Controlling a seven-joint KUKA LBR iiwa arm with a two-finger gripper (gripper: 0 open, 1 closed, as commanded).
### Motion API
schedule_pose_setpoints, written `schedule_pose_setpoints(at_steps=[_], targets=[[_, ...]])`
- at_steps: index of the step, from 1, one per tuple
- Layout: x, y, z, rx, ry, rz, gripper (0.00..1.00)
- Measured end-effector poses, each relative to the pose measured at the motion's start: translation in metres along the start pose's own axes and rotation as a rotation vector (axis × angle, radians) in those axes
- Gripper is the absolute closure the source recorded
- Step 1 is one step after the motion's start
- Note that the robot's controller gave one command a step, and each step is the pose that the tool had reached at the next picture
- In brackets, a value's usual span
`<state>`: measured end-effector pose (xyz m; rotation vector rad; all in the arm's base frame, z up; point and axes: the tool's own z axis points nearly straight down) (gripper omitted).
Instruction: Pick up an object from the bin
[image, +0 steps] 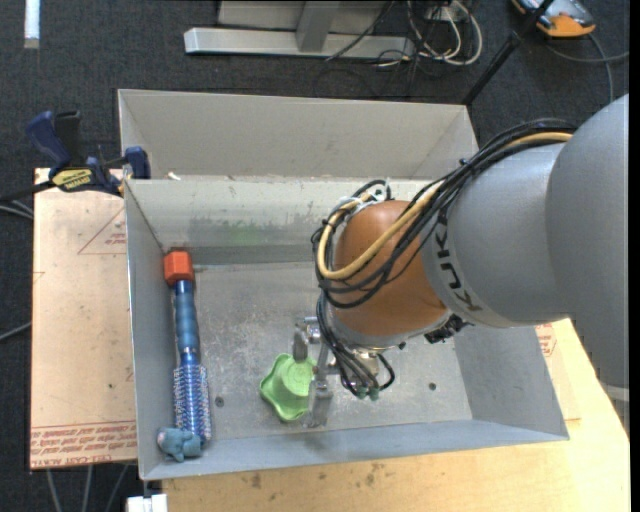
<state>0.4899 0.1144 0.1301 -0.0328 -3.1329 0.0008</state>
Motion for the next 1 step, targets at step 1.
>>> schedule_pose_setpoints(at_steps=[1], targets=[[-0.0009,0.0038,0.0531,-0.008,-0.04,-0.033,0.0]])
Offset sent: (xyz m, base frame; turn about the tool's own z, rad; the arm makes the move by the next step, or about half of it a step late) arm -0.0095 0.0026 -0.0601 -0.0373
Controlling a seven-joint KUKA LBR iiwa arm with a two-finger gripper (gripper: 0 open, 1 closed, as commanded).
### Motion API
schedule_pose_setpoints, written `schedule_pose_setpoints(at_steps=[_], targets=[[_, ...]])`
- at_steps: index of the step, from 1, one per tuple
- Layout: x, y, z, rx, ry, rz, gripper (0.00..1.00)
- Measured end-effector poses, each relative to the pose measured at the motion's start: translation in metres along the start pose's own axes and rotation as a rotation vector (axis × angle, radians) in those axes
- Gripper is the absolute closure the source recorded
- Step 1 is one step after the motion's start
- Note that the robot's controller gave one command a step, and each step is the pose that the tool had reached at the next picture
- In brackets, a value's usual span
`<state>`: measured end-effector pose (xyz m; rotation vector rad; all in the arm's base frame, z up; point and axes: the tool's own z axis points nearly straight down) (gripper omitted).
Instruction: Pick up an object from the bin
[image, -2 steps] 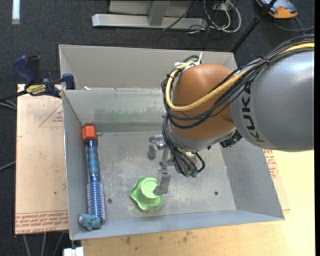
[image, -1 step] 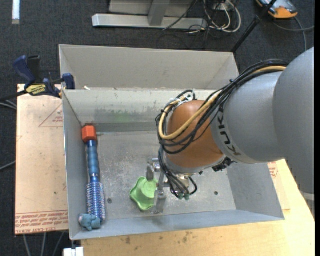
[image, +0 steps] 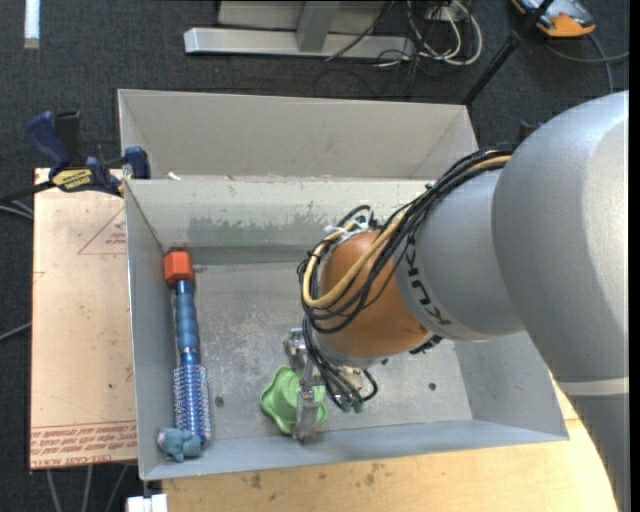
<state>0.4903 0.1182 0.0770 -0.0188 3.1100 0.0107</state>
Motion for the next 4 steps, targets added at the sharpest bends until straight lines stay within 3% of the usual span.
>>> schedule_pose_setpoints(at_steps=[1,2,3,4], targets=[[-0.001,0.0,-0.003,-0.001,0.001,0.001,1.0],[-0.071,0.016,-0.002,0.0,0.017,0.077,1.0],[-0.053,-0.022,-0.003,-0.004,0.008,0.577,1.0],[-0.07,-0.018,-0.002,0.004,0.017,0.591,1.0]])
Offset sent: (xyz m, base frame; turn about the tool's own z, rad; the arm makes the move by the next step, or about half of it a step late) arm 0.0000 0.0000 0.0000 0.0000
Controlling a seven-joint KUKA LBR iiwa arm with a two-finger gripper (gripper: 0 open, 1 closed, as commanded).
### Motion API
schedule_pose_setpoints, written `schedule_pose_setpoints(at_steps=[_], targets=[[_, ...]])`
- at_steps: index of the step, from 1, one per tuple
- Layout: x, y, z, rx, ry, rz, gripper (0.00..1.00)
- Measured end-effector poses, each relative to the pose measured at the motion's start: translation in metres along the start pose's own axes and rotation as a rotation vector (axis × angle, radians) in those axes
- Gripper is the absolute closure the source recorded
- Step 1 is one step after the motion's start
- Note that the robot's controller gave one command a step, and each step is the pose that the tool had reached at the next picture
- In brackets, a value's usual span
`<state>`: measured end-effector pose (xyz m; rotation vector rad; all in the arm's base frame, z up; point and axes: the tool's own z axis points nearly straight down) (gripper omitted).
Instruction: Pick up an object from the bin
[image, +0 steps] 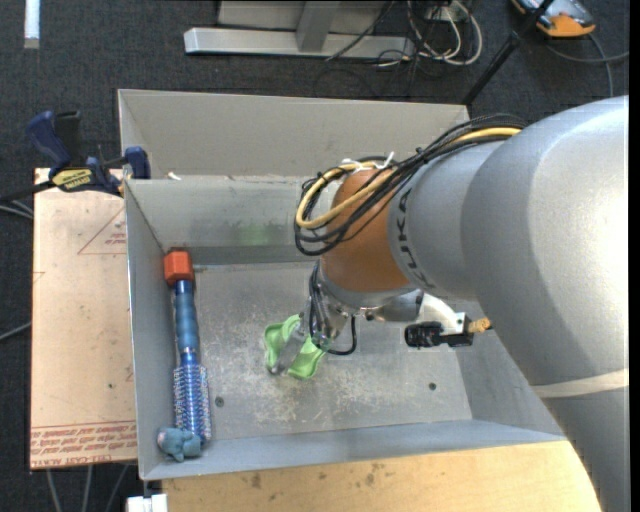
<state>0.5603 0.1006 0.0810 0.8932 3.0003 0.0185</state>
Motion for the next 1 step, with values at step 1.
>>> schedule_pose_setpoints(at_steps=[1], targets=[[0.0219,-0.018,-0.0016,-0.012,-0.018,0.023,1.0]])
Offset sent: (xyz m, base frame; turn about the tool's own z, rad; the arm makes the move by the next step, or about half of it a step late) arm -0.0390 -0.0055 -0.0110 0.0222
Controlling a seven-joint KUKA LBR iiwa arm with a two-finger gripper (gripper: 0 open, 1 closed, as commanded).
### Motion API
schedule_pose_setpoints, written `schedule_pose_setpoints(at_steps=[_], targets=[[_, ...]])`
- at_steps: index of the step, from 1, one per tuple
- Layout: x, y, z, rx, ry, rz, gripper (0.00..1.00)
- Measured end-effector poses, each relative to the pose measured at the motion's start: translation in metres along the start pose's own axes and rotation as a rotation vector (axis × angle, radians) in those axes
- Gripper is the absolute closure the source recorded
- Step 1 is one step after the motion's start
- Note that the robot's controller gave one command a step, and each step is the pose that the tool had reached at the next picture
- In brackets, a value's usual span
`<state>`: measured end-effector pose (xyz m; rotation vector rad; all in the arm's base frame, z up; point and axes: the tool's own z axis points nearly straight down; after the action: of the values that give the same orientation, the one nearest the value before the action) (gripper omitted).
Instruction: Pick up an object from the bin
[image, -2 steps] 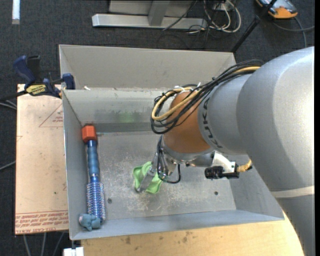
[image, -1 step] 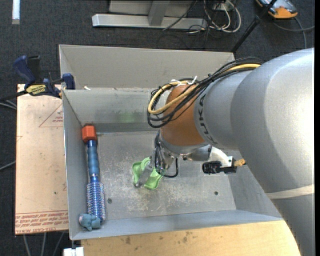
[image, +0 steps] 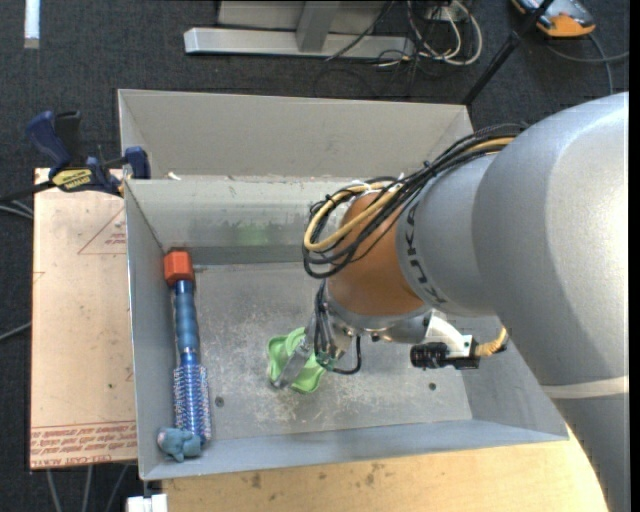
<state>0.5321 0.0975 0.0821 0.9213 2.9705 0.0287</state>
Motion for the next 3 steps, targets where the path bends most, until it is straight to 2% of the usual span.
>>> schedule_pose_setpoints(at_steps=[1,2,3], targets=[[-0.013,0.019,0.002,0.012,0.015,0.032,1.0],[0.001,0.013,0.0,0.001,-0.003,0.046,1.0],[0.012,0.014,0.0,0.003,-0.001,0.06,1.0]])
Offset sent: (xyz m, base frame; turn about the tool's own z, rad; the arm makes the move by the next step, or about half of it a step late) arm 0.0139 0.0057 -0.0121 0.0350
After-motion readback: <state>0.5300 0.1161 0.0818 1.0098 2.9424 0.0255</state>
